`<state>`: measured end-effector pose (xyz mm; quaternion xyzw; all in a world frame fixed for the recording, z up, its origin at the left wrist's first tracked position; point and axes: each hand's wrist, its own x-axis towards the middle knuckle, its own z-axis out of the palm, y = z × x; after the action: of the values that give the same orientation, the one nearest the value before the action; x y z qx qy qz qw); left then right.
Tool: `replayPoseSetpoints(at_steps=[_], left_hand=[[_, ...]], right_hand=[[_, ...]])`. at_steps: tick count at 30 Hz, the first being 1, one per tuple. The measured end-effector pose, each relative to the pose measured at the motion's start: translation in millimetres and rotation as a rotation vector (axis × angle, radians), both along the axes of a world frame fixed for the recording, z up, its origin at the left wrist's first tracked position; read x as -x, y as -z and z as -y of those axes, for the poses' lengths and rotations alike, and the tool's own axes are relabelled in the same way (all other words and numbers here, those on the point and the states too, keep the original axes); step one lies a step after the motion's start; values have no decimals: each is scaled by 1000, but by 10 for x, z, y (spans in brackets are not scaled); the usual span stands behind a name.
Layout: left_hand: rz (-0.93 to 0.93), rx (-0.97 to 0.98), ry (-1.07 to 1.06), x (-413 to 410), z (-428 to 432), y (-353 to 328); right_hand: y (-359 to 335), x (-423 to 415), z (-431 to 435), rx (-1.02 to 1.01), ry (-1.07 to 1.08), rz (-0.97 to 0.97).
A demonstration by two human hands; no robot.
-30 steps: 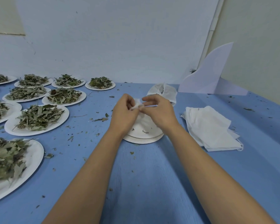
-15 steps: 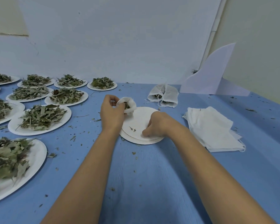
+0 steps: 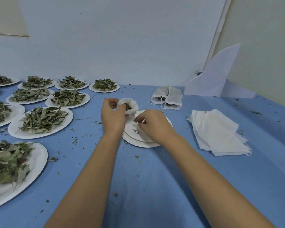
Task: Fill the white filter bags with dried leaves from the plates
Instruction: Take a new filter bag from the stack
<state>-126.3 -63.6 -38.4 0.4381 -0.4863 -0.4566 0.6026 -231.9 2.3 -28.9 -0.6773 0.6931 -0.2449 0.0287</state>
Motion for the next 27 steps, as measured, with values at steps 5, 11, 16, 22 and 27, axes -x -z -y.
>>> replayPoseSetpoints(at_steps=[5,11,16,22,27], left_hand=[[-14,0,7,15,-6,-5],[0,15,30,35,-57,-20],[-13,11,87,54,-87,-39],[-16,23,107,61,-128,-45],[-19,112,215,148,-263,-97]], right_hand=[[3,11,-13,-177,-168,-229],[62,-63,4,-136,-108,-385],[60,-88,-20,-109,-103,-285],[-15,22,-28,81,121,323],[-113,33,-45,348,194,513]])
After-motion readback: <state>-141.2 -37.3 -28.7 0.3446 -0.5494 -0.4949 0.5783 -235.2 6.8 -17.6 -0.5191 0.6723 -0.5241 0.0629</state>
